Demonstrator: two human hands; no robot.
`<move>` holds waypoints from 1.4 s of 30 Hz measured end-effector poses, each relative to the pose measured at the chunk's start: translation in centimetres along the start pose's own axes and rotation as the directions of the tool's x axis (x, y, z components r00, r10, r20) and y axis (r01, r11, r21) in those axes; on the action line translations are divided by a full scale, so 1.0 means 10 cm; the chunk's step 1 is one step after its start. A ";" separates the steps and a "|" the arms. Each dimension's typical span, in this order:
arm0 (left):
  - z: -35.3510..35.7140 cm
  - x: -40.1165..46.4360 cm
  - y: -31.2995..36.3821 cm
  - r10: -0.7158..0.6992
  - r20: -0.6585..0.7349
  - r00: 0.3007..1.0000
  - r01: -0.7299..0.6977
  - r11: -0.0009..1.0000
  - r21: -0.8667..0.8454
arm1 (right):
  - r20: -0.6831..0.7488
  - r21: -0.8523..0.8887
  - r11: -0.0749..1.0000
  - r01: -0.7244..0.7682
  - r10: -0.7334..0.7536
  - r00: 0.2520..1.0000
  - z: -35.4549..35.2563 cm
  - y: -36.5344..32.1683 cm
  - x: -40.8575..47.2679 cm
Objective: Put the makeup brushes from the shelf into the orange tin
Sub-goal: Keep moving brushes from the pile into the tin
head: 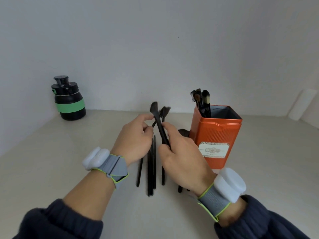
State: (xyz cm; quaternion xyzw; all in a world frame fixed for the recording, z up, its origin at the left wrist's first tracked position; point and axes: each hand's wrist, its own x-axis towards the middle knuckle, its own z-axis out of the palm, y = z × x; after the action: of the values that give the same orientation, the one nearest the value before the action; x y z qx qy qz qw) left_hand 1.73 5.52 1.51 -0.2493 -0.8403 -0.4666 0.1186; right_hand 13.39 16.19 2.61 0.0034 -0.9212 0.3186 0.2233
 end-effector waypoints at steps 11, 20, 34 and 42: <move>-0.01 -0.06 0.12 0.071 0.009 0.997 -0.071 0.997 -0.030 | -0.016 0.061 0.993 -0.102 0.104 0.995 0.03 0.07 0.03; -0.03 -0.07 0.09 -0.057 0.025 0.998 0.056 0.996 0.068 | 0.011 0.014 0.984 -0.179 0.179 0.984 0.00 0.06 0.02; -0.07 -0.14 0.41 0.148 -0.222 0.964 -0.227 0.892 -0.391 | -0.474 0.213 0.939 0.271 -0.144 0.869 -0.14 -0.04 0.00; -0.07 -0.22 0.72 0.086 -0.330 0.940 -0.311 0.618 -0.722 | -0.795 0.287 0.850 0.441 -0.045 0.605 -0.46 -0.04 -0.02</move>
State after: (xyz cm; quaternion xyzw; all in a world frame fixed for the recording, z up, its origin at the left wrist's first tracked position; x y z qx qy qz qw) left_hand 7.38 7.37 6.14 -0.3039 -0.5066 -0.7901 0.1636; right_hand 15.46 18.56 5.96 0.0507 -0.6271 0.4618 0.6252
